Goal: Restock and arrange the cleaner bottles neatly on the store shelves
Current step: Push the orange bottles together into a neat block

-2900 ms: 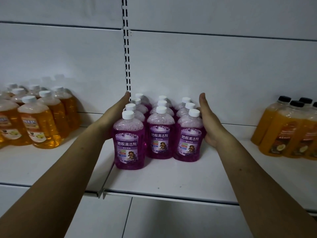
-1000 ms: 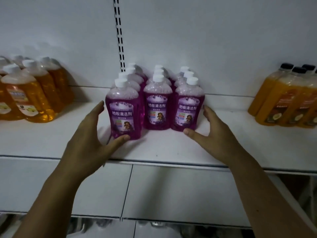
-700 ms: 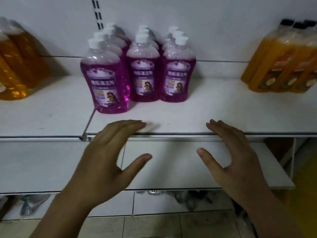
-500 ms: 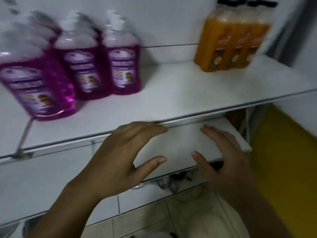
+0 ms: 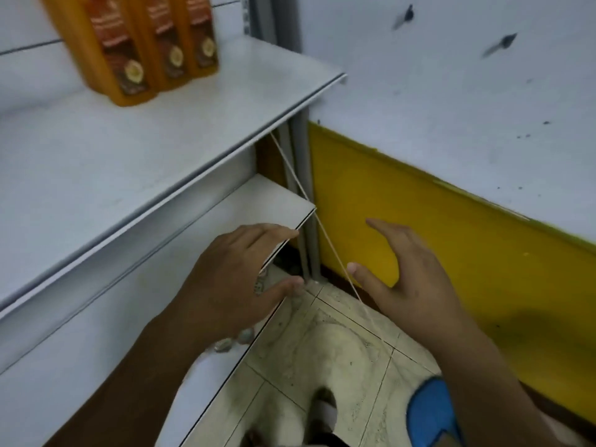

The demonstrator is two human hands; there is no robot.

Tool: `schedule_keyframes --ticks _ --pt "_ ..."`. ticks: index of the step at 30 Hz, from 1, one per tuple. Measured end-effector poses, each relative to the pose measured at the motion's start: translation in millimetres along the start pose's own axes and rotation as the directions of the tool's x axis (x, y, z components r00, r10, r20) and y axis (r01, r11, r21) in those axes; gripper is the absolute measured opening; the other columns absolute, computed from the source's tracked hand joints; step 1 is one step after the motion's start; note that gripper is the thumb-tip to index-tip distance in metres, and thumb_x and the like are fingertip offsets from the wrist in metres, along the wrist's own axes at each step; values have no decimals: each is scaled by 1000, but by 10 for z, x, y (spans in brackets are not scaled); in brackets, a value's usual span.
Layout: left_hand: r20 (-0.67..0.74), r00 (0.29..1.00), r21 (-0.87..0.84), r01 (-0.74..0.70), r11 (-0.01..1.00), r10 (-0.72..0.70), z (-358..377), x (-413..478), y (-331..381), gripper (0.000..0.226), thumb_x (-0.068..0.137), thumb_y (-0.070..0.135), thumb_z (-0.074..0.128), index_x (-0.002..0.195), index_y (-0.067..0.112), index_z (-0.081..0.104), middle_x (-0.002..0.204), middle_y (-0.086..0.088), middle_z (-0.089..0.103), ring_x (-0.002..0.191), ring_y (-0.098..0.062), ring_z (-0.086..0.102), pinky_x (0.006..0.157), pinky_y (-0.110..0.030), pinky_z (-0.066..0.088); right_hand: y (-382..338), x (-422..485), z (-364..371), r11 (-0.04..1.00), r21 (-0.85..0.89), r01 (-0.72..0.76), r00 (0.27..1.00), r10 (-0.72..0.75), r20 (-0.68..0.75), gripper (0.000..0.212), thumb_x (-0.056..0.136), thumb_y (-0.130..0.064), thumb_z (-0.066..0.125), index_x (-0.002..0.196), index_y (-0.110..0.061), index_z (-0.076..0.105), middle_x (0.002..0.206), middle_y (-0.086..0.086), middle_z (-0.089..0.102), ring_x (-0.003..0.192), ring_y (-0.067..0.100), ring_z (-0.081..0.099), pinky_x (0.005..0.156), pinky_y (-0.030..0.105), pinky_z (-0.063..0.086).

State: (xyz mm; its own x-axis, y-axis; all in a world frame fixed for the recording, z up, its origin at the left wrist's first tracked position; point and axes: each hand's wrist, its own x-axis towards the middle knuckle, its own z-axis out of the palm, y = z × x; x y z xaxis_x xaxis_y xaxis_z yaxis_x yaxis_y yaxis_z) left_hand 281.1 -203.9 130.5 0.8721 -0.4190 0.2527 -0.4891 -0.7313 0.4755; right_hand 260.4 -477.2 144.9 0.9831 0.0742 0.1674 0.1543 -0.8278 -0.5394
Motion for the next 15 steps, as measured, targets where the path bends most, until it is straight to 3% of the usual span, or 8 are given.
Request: schedule_keyframes --ticks 8,15 --pt "42 999 3 -7 1000 7 337 830 59 64 94 66 52 148 32 48 144 12 56 129 -7 51 104 -35 48 556 505 -204 999 12 -51 998 51 -26 75 90 -72 52 156 -40 36 155 -10 46 144 13 42 114 49 43" --pt "-59 991 31 122 992 -120 537 1594 325 61 95 67 55 150 45 42 146 19 52 130 0 46 102 -31 44 1133 1324 -458 994 80 74 997 -76 23 71 92 -65 59 155 -43 34 156 -17 41 144 5 38 115 47 43"
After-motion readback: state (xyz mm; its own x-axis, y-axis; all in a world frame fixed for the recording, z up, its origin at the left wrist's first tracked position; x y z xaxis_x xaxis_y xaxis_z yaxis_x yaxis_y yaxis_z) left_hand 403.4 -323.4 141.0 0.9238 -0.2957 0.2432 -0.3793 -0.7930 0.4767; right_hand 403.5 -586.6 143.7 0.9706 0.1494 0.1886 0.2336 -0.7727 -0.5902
